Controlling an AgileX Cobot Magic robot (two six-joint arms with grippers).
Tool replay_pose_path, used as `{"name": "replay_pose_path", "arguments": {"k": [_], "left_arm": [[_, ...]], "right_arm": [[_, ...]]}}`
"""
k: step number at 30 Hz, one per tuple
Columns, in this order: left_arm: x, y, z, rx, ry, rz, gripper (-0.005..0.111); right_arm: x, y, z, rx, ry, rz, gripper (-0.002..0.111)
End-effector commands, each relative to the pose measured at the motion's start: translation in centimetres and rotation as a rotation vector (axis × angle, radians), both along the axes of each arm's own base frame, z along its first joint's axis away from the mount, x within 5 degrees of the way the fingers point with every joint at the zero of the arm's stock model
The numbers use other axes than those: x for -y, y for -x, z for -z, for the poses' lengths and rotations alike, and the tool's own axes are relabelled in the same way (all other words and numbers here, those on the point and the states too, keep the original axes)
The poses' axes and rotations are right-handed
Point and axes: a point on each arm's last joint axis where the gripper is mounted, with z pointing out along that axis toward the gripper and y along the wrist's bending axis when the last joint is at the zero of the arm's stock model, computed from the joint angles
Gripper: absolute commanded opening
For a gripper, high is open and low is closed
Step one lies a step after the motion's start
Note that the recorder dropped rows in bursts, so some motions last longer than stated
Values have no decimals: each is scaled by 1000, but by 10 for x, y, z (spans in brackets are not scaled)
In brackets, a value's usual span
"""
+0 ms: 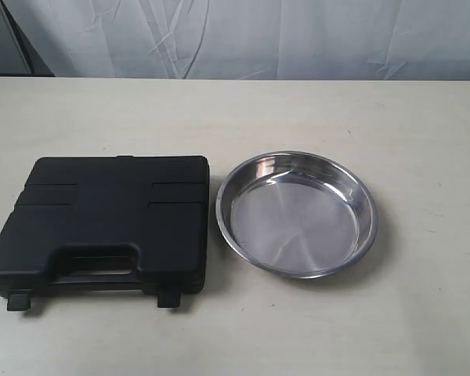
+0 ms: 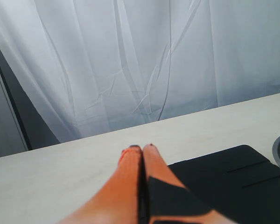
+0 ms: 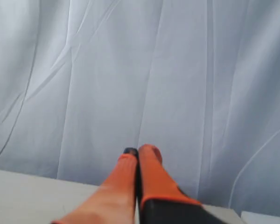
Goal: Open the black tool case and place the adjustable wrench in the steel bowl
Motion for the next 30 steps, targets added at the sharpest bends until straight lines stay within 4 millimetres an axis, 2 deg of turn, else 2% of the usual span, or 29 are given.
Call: {"name": "replay_pose_path", "arguments": {"k": [1, 4, 6, 8, 10, 12, 14, 18, 24, 27, 30], "left_arm": [[0, 0, 0, 3, 0, 6, 0], [0, 0, 0, 3, 0, 6, 0], [0, 0, 0, 3, 0, 6, 0], [0, 0, 0, 3, 0, 6, 0], [0, 0, 0, 3, 0, 6, 0], [0, 0, 0, 3, 0, 6, 0], [0, 0, 0, 3, 0, 6, 0], [0, 0, 0, 3, 0, 6, 0], [0, 0, 0, 3, 0, 6, 0], [0, 0, 0, 3, 0, 6, 0], [0, 0, 0, 3, 0, 6, 0]], "right_arm": [[0, 3, -7, 88, -9, 0, -1], [1, 6, -15, 186, -118, -29, -1], [3, 10, -24, 291, -323, -94, -1], [6, 16, -33, 420, -629, -224, -1], [10, 21, -39, 509, -861, -337, -1], [16, 22, -39, 546, -950, -318, -1], [19, 18, -34, 505, -1043, -292, -1], [19, 17, -45, 483, -1027, -272, -1], [19, 14, -89, 511, -748, -147, -1], [17, 4, -114, 473, -663, -115, -1], [9, -21, -132, 326, -569, -129, -1]]}}
